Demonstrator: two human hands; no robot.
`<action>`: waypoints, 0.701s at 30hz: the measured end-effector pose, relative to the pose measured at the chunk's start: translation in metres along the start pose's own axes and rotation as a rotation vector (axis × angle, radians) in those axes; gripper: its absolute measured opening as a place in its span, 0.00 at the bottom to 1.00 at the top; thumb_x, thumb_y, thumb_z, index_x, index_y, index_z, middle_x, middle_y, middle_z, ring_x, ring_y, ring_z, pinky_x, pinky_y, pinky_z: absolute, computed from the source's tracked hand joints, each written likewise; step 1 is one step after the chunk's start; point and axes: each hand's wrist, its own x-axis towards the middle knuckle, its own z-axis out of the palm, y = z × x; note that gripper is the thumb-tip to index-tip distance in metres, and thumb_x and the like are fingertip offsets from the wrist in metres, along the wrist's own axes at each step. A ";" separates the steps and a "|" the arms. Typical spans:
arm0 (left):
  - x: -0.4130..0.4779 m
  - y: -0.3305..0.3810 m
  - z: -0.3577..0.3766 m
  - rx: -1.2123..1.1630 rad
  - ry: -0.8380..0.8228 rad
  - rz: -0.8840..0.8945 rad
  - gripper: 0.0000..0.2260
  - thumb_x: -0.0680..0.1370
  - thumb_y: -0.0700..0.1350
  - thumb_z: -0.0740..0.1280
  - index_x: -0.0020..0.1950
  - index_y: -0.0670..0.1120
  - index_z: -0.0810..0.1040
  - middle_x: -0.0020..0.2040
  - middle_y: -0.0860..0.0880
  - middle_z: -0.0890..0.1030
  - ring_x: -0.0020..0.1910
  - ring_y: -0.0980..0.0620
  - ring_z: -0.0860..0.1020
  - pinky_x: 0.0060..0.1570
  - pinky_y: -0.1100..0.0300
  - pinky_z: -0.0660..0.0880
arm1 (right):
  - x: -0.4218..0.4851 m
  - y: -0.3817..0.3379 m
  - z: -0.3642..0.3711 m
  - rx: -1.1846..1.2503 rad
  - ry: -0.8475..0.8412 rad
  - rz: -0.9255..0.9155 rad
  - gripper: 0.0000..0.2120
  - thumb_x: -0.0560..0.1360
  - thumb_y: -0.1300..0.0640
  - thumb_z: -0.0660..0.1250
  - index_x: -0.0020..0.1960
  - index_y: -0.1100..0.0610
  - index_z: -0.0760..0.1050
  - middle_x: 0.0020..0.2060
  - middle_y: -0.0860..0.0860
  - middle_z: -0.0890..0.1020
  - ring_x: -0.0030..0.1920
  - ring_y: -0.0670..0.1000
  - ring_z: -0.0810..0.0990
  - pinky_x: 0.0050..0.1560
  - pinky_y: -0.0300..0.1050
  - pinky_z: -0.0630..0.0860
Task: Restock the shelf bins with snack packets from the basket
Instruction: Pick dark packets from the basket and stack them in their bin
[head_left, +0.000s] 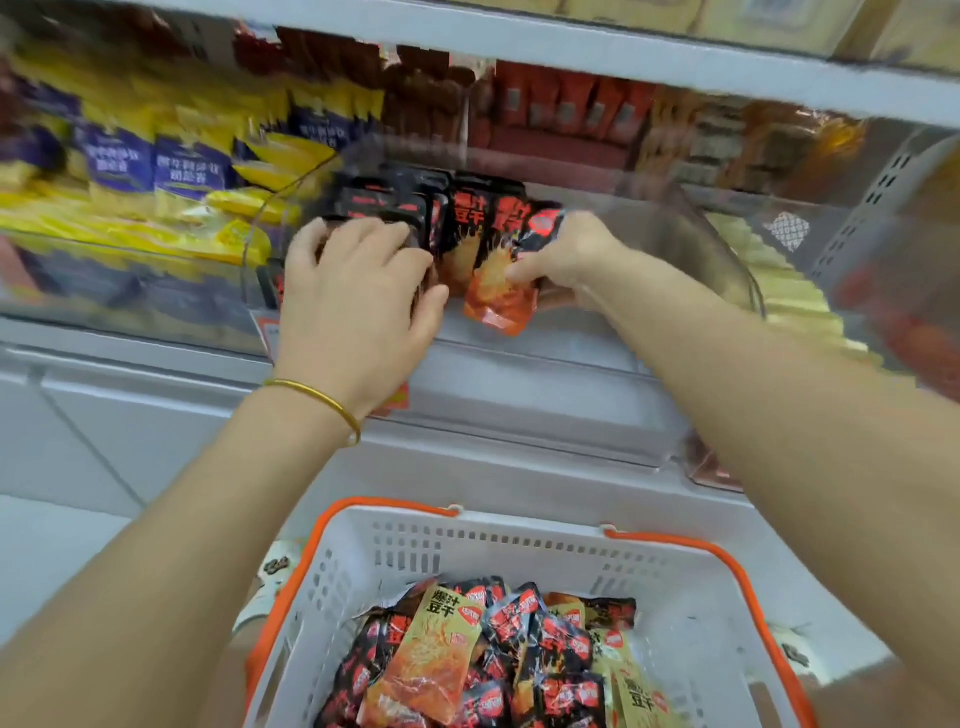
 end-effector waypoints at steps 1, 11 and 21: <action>0.000 -0.004 0.005 0.007 0.006 0.018 0.17 0.75 0.53 0.58 0.53 0.45 0.81 0.58 0.45 0.79 0.61 0.43 0.74 0.63 0.45 0.62 | 0.018 0.006 0.009 -0.137 0.019 0.027 0.17 0.68 0.66 0.75 0.55 0.64 0.75 0.49 0.60 0.81 0.47 0.56 0.82 0.50 0.58 0.79; 0.001 -0.008 0.009 0.022 0.030 0.055 0.15 0.75 0.50 0.57 0.48 0.46 0.80 0.55 0.47 0.81 0.54 0.43 0.77 0.57 0.48 0.64 | 0.114 0.024 0.042 -0.504 0.331 -0.010 0.18 0.72 0.58 0.71 0.60 0.62 0.74 0.53 0.58 0.81 0.52 0.58 0.81 0.50 0.49 0.78; -0.002 -0.009 0.010 -0.008 0.115 0.053 0.12 0.76 0.48 0.59 0.49 0.45 0.80 0.55 0.47 0.80 0.56 0.43 0.76 0.59 0.49 0.63 | 0.107 0.023 0.039 -0.323 0.211 0.086 0.28 0.67 0.55 0.77 0.61 0.65 0.71 0.55 0.60 0.80 0.53 0.59 0.81 0.53 0.54 0.80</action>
